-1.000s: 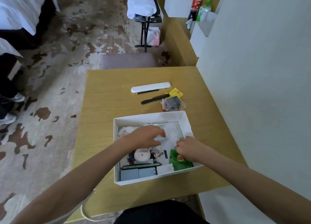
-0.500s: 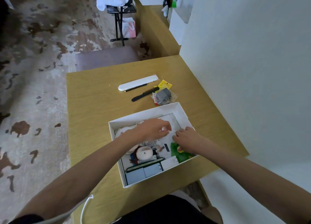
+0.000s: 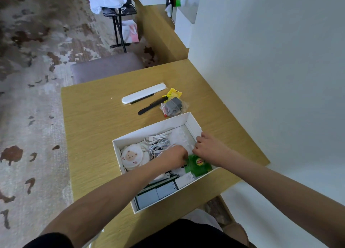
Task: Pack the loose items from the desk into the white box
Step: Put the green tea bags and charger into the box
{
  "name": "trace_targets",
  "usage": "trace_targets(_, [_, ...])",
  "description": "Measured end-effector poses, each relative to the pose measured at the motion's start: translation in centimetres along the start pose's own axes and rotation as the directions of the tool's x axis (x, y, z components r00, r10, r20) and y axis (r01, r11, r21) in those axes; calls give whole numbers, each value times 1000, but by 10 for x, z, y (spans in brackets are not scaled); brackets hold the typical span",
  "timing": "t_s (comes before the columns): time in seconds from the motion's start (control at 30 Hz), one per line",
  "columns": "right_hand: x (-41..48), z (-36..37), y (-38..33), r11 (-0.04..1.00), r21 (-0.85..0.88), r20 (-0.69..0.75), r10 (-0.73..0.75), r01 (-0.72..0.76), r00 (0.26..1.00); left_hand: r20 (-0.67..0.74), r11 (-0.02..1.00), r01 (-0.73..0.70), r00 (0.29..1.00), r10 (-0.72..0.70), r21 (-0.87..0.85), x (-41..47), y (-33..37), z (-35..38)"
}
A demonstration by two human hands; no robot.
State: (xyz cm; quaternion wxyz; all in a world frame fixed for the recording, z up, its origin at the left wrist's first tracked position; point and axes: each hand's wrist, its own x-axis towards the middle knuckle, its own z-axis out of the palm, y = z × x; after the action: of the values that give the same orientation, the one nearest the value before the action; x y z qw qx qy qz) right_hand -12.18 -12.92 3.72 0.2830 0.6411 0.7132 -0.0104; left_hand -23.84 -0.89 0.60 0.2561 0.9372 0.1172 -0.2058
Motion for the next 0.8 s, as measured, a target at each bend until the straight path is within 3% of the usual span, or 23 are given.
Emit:
trace_targets(0.13, [-1,9,-3,1000,10,-27,8,-8,1000,-69,998,54,996,-52,14,2,-2,10])
trace_targets(0.33, [-13,5,11,995,104,-174,26,-8,984,59,995,41,998,-36,-95,5,-4,9])
trace_targets(0.47, [-20,-3,37,945,313,-330,205,-98,922,65,999,23,998,-21,-31,7,-2,1])
trace_targets(0.63, [-3,-3,69,753,635,-332,469,-174,819,-280,998,-64,958,61,-2,3,5,-43])
trace_targets(0.73, [21,5,94,635,751,-272,549,-183,790,-480,992,-30,876,-33,-123,13,-3,-82])
trace_targets(0.8, [43,11,113,592,785,-239,558,-180,795,-516,965,35,840,-169,-258,30,-16,-104])
